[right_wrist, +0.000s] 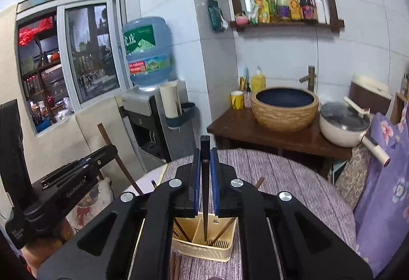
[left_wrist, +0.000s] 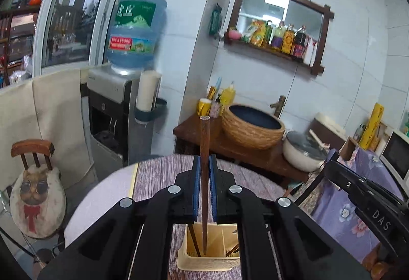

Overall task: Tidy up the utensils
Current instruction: 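Open both tools to release the chopsticks in the holder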

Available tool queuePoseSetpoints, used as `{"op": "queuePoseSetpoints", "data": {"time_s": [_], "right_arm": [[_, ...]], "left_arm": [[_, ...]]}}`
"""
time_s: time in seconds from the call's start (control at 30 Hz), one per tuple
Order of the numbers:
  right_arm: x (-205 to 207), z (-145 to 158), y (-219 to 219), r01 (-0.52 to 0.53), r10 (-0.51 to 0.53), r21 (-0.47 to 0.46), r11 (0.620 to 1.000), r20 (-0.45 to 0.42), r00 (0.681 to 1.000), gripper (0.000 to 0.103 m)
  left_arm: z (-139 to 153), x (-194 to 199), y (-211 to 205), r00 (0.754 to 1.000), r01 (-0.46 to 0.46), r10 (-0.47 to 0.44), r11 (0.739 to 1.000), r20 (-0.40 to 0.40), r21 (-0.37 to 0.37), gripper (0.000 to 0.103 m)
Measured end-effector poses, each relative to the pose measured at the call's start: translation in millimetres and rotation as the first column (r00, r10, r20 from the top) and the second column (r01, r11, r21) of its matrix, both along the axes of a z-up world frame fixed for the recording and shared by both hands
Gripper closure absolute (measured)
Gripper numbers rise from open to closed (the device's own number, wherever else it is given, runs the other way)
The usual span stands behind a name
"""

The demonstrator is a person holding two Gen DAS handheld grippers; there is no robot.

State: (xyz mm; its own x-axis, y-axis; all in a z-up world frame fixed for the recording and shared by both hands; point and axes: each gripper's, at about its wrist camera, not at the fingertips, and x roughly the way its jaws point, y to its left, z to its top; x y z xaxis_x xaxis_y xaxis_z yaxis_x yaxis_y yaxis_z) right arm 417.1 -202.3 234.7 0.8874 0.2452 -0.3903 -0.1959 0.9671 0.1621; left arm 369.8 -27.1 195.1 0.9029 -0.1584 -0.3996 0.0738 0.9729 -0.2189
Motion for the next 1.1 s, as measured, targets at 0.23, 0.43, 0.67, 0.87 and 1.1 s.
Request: {"op": "queuePoseSetpoints", "data": {"time_s": [0.23,0.43,0.67,0.87,1.1], "right_arm": [[22.9,-54.5,3.3,0.007,-0.008,-0.006,1.0,-0.09,0.996,0.095],[28.0,-76.3,0.1,0.017,-0.017,-0.005,1.0,-0.112,0.994,0.095],[16.9,-78.1,-5.7,0.029,-0.029,0.002,1.0,-0.072,0.997,0.045],[-12.2,-76.6,-7.1,0.043,-0.043,-0.023,0.999,-0.006,0.999,0.045],[-43.6,-104.2,-10.3,0.028,-0.031,-0.057,0.998,-0.047,0.998,0.027]], "left_arm": [[-52.6,14.0,-4.3,0.995,0.007,-0.006,1.0,-0.103,0.013,0.095],[-76.0,20.5,-5.9,0.987,0.019,-0.016,1.0,-0.161,0.021,0.095],[-82.7,5.4,-2.1,0.99,0.02,-0.02,1.0,-0.141,-0.002,0.046],[-83.7,-29.6,6.5,0.995,0.02,-0.019,1.0,-0.094,0.003,0.028],[-108.4,-52.4,21.4,0.99,0.023,-0.023,1.0,-0.143,-0.003,0.018]]}}
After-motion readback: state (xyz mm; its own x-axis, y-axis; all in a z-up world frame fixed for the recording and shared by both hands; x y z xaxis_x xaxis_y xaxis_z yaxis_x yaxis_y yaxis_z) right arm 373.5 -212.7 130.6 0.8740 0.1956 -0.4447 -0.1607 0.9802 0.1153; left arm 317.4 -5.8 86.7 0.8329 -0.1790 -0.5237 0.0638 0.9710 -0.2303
